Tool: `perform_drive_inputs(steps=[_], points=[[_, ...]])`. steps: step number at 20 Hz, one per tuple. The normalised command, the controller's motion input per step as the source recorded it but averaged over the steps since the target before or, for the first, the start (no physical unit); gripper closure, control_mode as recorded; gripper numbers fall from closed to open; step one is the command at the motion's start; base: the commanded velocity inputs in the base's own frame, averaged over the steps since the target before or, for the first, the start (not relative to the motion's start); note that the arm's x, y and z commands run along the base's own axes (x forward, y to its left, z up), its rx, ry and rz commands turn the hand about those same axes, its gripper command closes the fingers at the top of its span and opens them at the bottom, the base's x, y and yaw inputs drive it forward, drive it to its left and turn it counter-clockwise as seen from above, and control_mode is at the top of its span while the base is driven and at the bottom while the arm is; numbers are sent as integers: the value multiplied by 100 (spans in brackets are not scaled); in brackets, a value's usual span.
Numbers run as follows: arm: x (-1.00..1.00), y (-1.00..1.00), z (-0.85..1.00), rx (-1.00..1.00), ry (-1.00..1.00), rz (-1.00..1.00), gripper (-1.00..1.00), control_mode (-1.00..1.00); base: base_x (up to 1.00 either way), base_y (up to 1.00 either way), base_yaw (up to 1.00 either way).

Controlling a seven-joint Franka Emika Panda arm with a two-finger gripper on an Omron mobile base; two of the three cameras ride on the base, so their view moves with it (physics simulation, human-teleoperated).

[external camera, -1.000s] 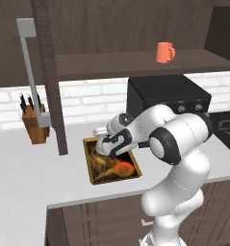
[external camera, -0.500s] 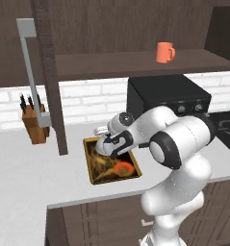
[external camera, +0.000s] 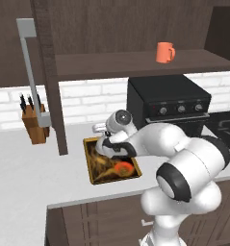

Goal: Pick the kettle from the counter and place it on the tray. Then pick the mug from the cabinet and place it on the tray. Then close the cabinet doors.

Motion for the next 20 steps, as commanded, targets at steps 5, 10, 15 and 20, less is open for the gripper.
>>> perform_drive_inputs(steps=[5,10,15,20], points=[[-62,3,54,1,5,-6,-100,-100,0,0,0],[-81,-10,55,0,3,-3,-100,-100,0,0,0],[-81,-32,56,-1,0,0,-100,-100,0,0,0],[-71,-40,69,0,0,0,-100,-100,0,0,0]])
